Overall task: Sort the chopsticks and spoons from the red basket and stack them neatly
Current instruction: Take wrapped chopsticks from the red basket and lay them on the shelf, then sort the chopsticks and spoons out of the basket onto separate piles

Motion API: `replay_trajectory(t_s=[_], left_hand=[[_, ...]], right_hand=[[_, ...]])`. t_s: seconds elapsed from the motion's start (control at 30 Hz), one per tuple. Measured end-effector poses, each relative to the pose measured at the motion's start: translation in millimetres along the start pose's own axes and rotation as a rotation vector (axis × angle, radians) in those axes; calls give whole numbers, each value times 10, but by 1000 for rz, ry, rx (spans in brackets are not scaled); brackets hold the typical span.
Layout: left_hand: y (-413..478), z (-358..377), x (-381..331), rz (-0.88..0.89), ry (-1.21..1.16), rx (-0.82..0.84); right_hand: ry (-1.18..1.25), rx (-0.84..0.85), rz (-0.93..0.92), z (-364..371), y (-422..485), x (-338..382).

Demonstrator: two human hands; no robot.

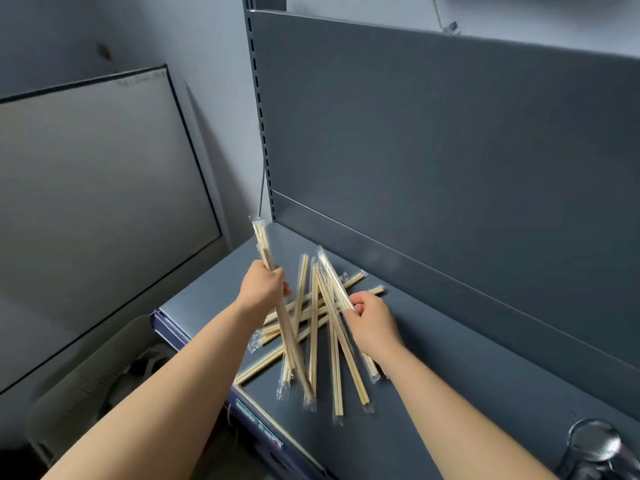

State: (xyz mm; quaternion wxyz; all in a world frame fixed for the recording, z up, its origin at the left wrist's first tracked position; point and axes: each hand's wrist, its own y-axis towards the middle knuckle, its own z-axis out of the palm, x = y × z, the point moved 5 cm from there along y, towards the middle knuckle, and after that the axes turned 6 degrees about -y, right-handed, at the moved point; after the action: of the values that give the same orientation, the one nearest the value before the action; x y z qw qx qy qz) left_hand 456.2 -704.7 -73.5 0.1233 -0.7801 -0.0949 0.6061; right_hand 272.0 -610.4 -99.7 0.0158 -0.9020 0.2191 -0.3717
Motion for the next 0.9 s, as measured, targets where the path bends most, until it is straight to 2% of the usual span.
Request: replay_trajectory(t_s=[0.1, 0.23, 0.33, 0.43, 0.53, 0.67, 0.77, 0.9], left_hand=[[101, 22, 87, 90, 363, 13], [147, 7, 202, 144, 734, 50], [72, -15, 171, 259, 1027, 99], [-83, -70, 3, 410, 1182, 76], [-310, -8, -201, 603, 1073, 128], [-827, 289, -294, 669, 770, 421], [-1390, 598, -277, 778, 698, 651], [-2159, 1071, -181, 859, 636, 866]], right_hand=[[-114, -43, -7, 0, -5, -49], [-283, -66, -51, -22, -71, -58], [-303, -70, -11, -54, -188, -126], [-226, -105, 102, -140, -410, -237], [-1, -196, 259, -329, -803, -321], [278, -383, 364, -646, -1520, -433], [377, -519, 421, -866, -2160, -568], [361, -690, 483, -1159, -3060, -891]])
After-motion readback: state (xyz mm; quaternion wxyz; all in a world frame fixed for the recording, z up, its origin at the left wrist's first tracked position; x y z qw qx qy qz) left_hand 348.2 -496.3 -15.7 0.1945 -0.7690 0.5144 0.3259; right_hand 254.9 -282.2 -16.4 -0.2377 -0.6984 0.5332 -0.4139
